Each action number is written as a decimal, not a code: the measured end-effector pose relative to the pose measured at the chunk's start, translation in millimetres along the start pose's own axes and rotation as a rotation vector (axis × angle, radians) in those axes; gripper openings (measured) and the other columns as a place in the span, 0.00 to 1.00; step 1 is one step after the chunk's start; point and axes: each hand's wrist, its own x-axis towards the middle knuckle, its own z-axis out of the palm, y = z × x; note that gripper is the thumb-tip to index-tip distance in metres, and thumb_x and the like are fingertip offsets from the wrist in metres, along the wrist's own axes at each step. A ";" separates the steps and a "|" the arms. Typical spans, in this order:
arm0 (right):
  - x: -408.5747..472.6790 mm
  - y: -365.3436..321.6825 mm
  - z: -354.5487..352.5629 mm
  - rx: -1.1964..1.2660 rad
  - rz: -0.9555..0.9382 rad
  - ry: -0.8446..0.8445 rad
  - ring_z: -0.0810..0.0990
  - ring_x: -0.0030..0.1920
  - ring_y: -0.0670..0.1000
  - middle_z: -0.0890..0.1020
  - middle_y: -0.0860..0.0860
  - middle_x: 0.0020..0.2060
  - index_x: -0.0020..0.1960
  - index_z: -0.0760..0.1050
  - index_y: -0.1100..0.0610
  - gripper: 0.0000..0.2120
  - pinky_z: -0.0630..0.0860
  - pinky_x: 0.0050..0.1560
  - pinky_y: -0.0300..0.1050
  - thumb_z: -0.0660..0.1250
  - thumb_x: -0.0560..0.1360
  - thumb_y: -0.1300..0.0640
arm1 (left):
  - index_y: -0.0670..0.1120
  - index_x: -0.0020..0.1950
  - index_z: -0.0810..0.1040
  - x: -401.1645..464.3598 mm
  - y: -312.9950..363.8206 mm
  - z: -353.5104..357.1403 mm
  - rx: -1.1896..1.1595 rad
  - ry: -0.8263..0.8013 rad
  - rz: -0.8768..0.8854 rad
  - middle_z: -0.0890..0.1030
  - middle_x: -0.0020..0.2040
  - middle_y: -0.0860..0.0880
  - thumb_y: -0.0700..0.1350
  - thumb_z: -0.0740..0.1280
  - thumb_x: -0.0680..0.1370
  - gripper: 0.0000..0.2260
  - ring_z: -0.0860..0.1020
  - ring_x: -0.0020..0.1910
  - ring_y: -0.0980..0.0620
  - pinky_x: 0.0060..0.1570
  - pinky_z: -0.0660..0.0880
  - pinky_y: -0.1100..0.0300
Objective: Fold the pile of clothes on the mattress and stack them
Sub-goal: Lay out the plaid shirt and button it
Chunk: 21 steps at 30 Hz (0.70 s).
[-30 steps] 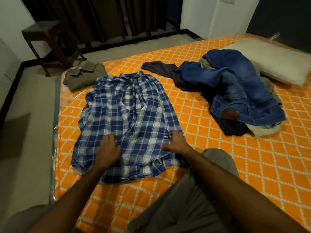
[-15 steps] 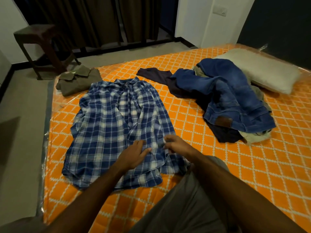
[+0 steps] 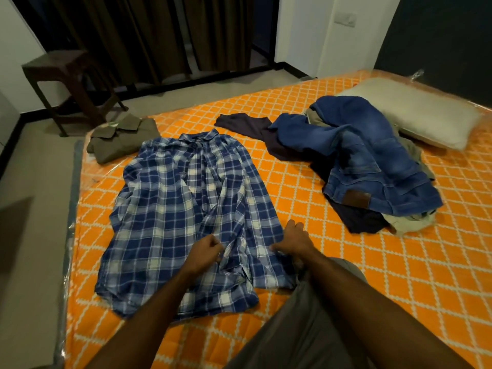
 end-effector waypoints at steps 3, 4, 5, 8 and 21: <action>0.8 -9.2 -5.1 0.208 -0.113 -0.190 0.78 0.47 0.54 0.77 0.56 0.54 0.67 0.63 0.62 0.29 0.77 0.39 0.45 0.76 0.74 0.59 | 0.43 0.50 0.75 0.5 1.7 1.7 0.128 -0.043 0.069 0.82 0.44 0.45 0.48 0.65 0.82 0.09 0.81 0.42 0.48 0.45 0.77 0.53; 1.2 -13.4 -13.0 0.196 -0.154 -0.227 0.77 0.40 0.51 0.78 0.54 0.47 0.64 0.68 0.62 0.21 0.75 0.35 0.42 0.73 0.76 0.61 | 0.44 0.49 0.75 1.6 3.1 3.3 0.188 -0.059 0.098 0.82 0.44 0.46 0.51 0.65 0.82 0.10 0.81 0.43 0.48 0.45 0.77 0.53; 2.4 -16.7 -24.0 0.185 -0.185 -0.261 0.74 0.35 0.49 0.77 0.53 0.42 0.60 0.73 0.63 0.14 0.73 0.31 0.40 0.70 0.77 0.63 | 0.45 0.48 0.75 2.3 4.2 4.4 0.234 -0.071 0.117 0.82 0.44 0.46 0.53 0.65 0.82 0.11 0.80 0.43 0.49 0.45 0.75 0.53; 15.2 -23.1 -76.8 0.221 -0.175 -0.296 0.66 0.29 0.48 0.70 0.52 0.33 0.55 0.77 0.66 0.07 0.66 0.27 0.40 0.66 0.77 0.65 | 0.49 0.45 0.72 4.6 7.6 5.3 0.280 -0.093 0.141 0.80 0.42 0.48 0.56 0.64 0.82 0.13 0.78 0.41 0.52 0.41 0.72 0.57; 32.7 -13.6 -113.9 0.275 -0.271 0.339 0.81 0.40 0.54 0.83 0.55 0.45 0.49 0.75 0.56 0.02 0.80 0.41 0.50 0.65 0.77 0.59 | 0.48 0.49 0.67 -5.5 13.5 9.1 0.577 -0.120 0.326 0.71 0.44 0.51 0.66 0.62 0.79 0.20 0.72 0.39 0.53 0.40 0.71 0.54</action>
